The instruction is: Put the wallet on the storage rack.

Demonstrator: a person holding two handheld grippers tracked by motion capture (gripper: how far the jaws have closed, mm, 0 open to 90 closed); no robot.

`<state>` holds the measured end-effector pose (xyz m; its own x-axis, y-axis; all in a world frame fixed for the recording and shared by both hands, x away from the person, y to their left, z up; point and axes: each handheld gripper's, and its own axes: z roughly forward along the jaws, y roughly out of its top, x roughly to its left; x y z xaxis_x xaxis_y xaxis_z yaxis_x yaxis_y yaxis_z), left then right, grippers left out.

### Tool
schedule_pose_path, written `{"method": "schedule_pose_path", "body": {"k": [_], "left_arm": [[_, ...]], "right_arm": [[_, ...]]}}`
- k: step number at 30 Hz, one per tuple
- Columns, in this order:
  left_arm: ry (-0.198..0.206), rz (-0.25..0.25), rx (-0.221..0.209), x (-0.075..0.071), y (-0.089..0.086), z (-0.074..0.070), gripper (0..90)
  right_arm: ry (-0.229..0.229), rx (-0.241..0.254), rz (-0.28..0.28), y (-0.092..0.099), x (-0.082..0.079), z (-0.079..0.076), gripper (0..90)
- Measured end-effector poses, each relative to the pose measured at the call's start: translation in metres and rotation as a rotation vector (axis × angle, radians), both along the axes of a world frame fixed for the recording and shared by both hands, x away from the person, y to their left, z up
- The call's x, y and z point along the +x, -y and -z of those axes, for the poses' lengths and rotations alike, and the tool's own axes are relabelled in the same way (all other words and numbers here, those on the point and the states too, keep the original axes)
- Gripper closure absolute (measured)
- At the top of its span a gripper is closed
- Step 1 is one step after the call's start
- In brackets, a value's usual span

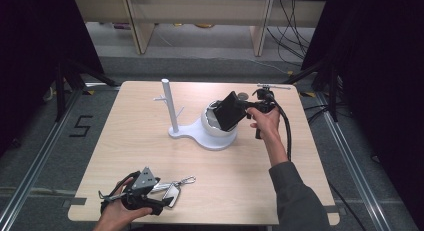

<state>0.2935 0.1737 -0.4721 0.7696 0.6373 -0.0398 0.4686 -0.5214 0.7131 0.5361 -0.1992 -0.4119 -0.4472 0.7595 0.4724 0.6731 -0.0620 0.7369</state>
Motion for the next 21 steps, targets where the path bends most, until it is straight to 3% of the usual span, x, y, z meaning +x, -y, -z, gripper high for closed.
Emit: {"method": "schedule_pose_path", "body": {"k": [5, 10, 13, 14, 15, 16, 17, 19, 20, 21], "left_arm": [[-0.006, 0.001, 0.003, 0.0, 0.0, 0.002, 22.8], [-0.006, 0.002, 0.006, 0.0, 0.001, 0.004, 22.8], [-0.005, -0.001, 0.013, 0.0, 0.001, 0.005, 22.8], [-0.004, -0.002, 0.013, 0.0, 0.001, 0.005, 22.8], [-0.004, -0.004, 0.013, 0.0, 0.001, 0.005, 22.8], [-0.004, -0.004, 0.013, 0.0, 0.001, 0.005, 22.8], [-0.007, 0.003, 0.009, 0.0, 0.001, 0.004, 22.8], [-0.004, -0.001, 0.018, 0.0, 0.0, 0.004, 22.7], [-0.01, -0.004, 0.004, 0.0, 0.0, 0.004, 22.8], [-0.013, -0.01, 0.005, 0.0, 0.0, 0.004, 22.8]], "right_arm": [[-0.019, 0.003, -0.02, -0.011, 0.002, 0.007, 79.0], [-0.021, -0.031, -0.024, -0.019, 0.004, 0.014, 77.9], [-0.007, -0.062, -0.034, -0.016, 0.006, 0.014, 70.7], [-0.052, -0.037, -0.021, -0.018, 0.003, 0.011, 68.4], [-0.021, -0.057, -0.026, -0.015, 0.004, 0.01, 62.3], [-0.021, -0.057, -0.026, -0.015, 0.004, 0.01, 62.3], [-0.006, -0.101, -0.005, -0.012, 0.002, 0.007, 53.9], [-0.023, -0.099, 0.007, -0.01, -0.003, 0.002, 53.4], [0.015, -0.12, -0.003, -0.006, -0.002, 0.001, 52.9], [0.0, -0.11, 0.017, -0.005, -0.007, -0.002, 52.1]]}}
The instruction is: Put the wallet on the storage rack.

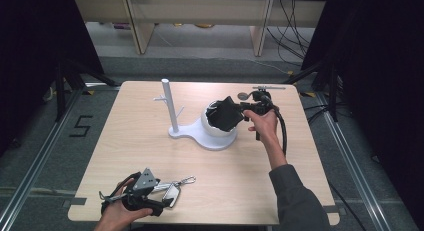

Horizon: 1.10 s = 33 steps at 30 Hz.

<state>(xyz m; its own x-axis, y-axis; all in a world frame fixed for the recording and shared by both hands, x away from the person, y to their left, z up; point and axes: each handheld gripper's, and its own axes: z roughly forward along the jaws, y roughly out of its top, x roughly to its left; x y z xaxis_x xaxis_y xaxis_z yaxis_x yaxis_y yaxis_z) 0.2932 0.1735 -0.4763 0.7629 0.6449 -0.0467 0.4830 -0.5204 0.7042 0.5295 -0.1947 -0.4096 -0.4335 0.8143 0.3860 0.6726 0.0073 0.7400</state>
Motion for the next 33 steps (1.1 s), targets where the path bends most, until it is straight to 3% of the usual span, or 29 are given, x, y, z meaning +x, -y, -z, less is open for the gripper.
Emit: {"method": "schedule_pose_path", "body": {"k": [1, 4, 5, 6, 7, 9, 10, 11, 14, 18, 19, 24, 25, 26, 33], "left_arm": [[0.01, 0.008, 0.018, 0.001, -0.001, 0.0, 22.7], [0.01, 0.006, 0.017, 0.001, -0.002, 0.0, 22.7], [0.005, -0.003, -0.013, 0.0, 0.0, 0.0, 22.6], [0.006, -0.004, -0.008, 0.0, 0.0, 0.0, 22.6], [0.009, 0.003, 0.013, 0.001, -0.001, 0.0, 22.6], [0.007, 0.003, 0.016, 0.001, -0.002, 0.0, 22.4], [0.005, -0.004, 0.007, 0.001, -0.001, 0.0, 22.4], [0.002, 0.002, 0.005, 0.001, -0.002, 0.0, 22.4], [-0.001, -0.003, 0.003, 0.001, -0.002, 0.0, 22.3], [-0.003, -0.005, 0.001, 0.002, -0.001, 0.0, 22.3], [0.006, 0.0, 0.018, 0.002, -0.002, 0.0, 22.3], [0.006, -0.006, 0.013, 0.003, -0.004, -0.001, 22.3], [0.006, -0.006, 0.013, 0.003, -0.004, -0.001, 22.3], [0.0, -0.012, 0.001, 0.002, -0.004, -0.001, 22.3], [-0.003, -0.008, -0.004, 0.005, -0.003, -0.002, 20.9]], "right_arm": [[0.025, -0.014, -0.014, 0.004, -0.001, -0.001, 51.7], [0.032, -0.023, -0.002, 0.011, -0.009, -0.005, 48.2], [0.044, -0.035, -0.008, 0.015, -0.012, -0.007, 47.3], [0.06, -0.041, -0.009, 0.019, -0.017, -0.008, 46.4], [0.058, -0.033, -0.01, 0.021, -0.022, -0.009, 45.6], [0.065, -0.052, -0.028, 0.025, -0.032, -0.009, 44.1], [0.054, -0.044, -0.019, 0.025, -0.038, -0.009, 43.3], [0.078, -0.054, -0.041, 0.029, -0.043, -0.008, 43.0], [0.062, -0.033, -0.05, 0.031, -0.054, -0.007, 42.0], [0.092, -0.046, -0.088, 0.038, -0.074, -0.005, 40.3], [0.076, -0.027, -0.089, 0.037, -0.077, -0.005, 39.9], [0.089, -0.045, -0.13, 0.033, -0.091, -0.003, 37.9], [0.07, -0.034, -0.117, 0.031, -0.096, -0.003, 37.7], [0.094, -0.054, -0.138, 0.032, -0.097, 0.0, 37.5], [0.05, -0.077, -0.161, 0.027, -0.121, 0.02, 35.5]]}}
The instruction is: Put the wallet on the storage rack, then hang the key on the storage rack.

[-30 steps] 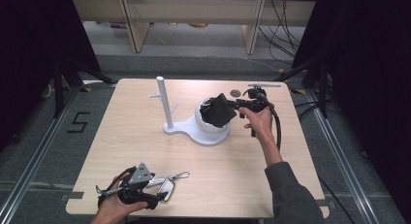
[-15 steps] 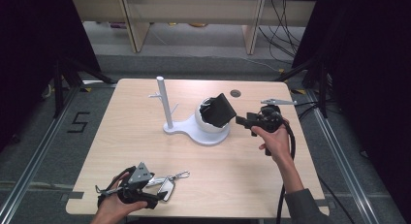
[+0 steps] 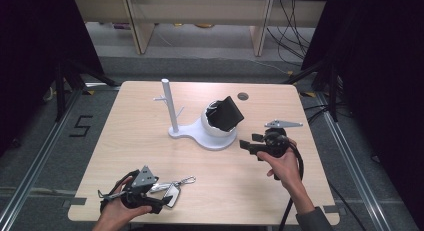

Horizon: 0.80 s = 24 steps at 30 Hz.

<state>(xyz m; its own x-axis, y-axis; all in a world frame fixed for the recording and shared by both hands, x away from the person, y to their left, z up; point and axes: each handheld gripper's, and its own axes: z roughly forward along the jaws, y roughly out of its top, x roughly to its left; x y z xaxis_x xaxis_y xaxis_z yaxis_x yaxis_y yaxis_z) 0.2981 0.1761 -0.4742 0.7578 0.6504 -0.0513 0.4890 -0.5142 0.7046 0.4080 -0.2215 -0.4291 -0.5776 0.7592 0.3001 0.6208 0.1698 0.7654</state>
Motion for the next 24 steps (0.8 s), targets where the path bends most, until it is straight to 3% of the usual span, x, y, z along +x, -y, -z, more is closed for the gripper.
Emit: {"method": "schedule_pose_path", "body": {"k": [2, 3, 6, 10, 12, 14, 15, 16, 17, 19, 20, 21, 24], "left_arm": [[0.002, -0.001, 0.024, 0.0, -0.001, 0.0, 20.6], [-0.002, -0.011, 0.003, 0.0, -0.001, 0.0, 20.5], [-0.003, -0.021, -0.012, 0.001, -0.002, 0.0, 20.1], [-0.004, -0.02, 0.002, 0.003, -0.004, -0.001, 19.1], [-0.012, -0.026, -0.015, 0.002, -0.004, 0.0, 18.2], [-0.012, -0.027, -0.013, 0.002, -0.005, 0.0, 17.5], [-0.012, -0.031, -0.012, 0.002, -0.005, 0.001, 17.5], [-0.009, -0.025, -0.008, 0.003, -0.006, 0.001, 17.5], [-0.011, -0.028, -0.008, 0.003, -0.006, 0.001, 17.5], [-0.028, -0.025, -0.018, 0.003, -0.006, 0.001, 17.6], [-0.024, -0.019, -0.013, 0.003, -0.005, 0.001, 18.2], [-0.019, -0.017, -0.01, 0.003, -0.005, 0.001, 18.9], [-0.012, -0.012, 0.012, 0.006, -0.003, 0.0, 19.0]], "right_arm": [[-0.024, 0.008, -0.006, -0.003, -0.006, 0.007, 34.8], [-0.004, -0.006, -0.017, -0.002, -0.008, 0.01, 34.5], [-0.044, 0.001, -0.029, -0.009, -0.018, 0.019, 32.0], [-0.036, -0.032, -0.064, -0.012, -0.029, 0.03, 28.4], [-0.047, -0.04, -0.069, -0.013, -0.034, 0.035, 26.7], [-0.07, -0.049, -0.068, -0.014, -0.041, 0.042, 25.6], [-0.11, -0.042, -0.063, -0.016, -0.046, 0.044, 25.6], [-0.09, -0.064, -0.087, -0.015, -0.047, 0.048, 25.6], [-0.121, -0.056, -0.075, -0.017, -0.051, 0.05, 25.5], [-0.111, -0.086, -0.094, -0.015, -0.054, 0.054, 25.6], [-0.139, -0.063, -0.087, -0.017, -0.058, 0.055, 25.5], [-0.114, -0.087, -0.108, -0.015, -0.058, 0.056, 25.6], [-0.119, -0.1, -0.107, -0.014, -0.062, 0.057, 25.6]]}}
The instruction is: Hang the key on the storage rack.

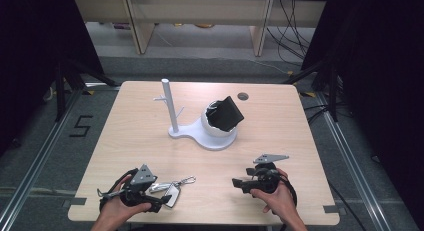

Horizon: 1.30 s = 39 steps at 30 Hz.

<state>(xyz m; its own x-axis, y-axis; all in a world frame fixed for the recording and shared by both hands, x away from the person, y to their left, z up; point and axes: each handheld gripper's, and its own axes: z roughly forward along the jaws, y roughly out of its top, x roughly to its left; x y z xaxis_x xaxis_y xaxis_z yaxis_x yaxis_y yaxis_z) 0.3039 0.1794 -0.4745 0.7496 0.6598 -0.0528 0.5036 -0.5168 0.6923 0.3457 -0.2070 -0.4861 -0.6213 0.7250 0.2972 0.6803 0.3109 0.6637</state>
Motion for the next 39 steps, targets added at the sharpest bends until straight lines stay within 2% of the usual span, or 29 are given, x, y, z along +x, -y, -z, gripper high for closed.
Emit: {"method": "schedule_pose_path", "body": {"k": [1, 5, 12, 14, 20, 22, 23, 25, 26, 27, 29, 30, 32, 35, 37, 39], "left_arm": [[-0.004, -0.004, -0.012, 0.001, 0.002, 0.0, 19.0], [-0.011, 0.011, -0.014, 0.007, 0.006, 0.0, 20.4], [-0.03, 0.057, 0.025, 0.017, 0.019, -0.001, 24.5], [-0.049, 0.09, 0.042, 0.025, 0.028, -0.004, 26.6], [-0.096, 0.151, 0.159, 0.044, 0.045, -0.009, 34.3], [-0.101, 0.156, 0.17, 0.046, 0.048, -0.009, 37.5], [-0.115, 0.173, 0.207, 0.049, 0.055, -0.008, 39.2], [-0.13, 0.188, 0.249, 0.052, 0.061, -0.006, 41.7], [-0.13, 0.188, 0.249, 0.052, 0.061, -0.006, 42.5], [-0.142, 0.199, 0.278, 0.054, 0.065, -0.005, 42.5], [-0.144, 0.209, 0.305, 0.058, 0.069, -0.004, 45.4], [-0.157, 0.207, 0.308, 0.058, 0.072, -0.004, 48.0], [-0.162, 0.241, 0.353, 0.063, 0.078, -0.001, 49.7], [-0.171, 0.241, 0.371, 0.065, 0.081, 0.002, 53.7], [-0.186, 0.253, 0.406, 0.07, 0.085, 0.003, 57.1], [-0.197, 0.265, 0.419, 0.072, 0.087, 0.004, 60.7]], "right_arm": [[0.01, -0.001, -0.004, 0.0, -0.001, 0.001, 25.6], [0.0, 0.001, -0.011, 0.002, -0.003, 0.002, 25.6], [0.0, 0.013, -0.01, 0.004, -0.003, 0.001, 25.6], [0.001, 0.012, -0.013, 0.004, -0.004, 0.001, 25.9], [0.0, 0.011, -0.011, 0.004, -0.003, 0.0, 26.2], [-0.001, 0.021, -0.023, 0.003, -0.002, 0.001, 26.2], [-0.001, 0.021, -0.024, 0.003, -0.002, 0.001, 26.2], [-0.002, 0.011, -0.023, 0.003, -0.002, 0.001, 26.3], [-0.002, 0.011, -0.023, 0.003, -0.002, 0.001, 26.3], [-0.001, 0.019, -0.029, 0.002, -0.001, 0.001, 26.3], [-0.001, 0.013, -0.026, 0.002, -0.002, 0.001, 26.4], [-0.002, 0.024, -0.03, 0.001, -0.002, 0.001, 26.6], [-0.001, 0.018, -0.025, 0.001, -0.002, 0.001, 26.6], [-0.005, 0.028, -0.035, 0.001, -0.002, 0.001, 26.6], [-0.003, 0.032, -0.041, 0.001, -0.001, 0.001, 26.7], [-0.004, 0.033, -0.043, 0.001, -0.001, 0.002, 26.7]]}}
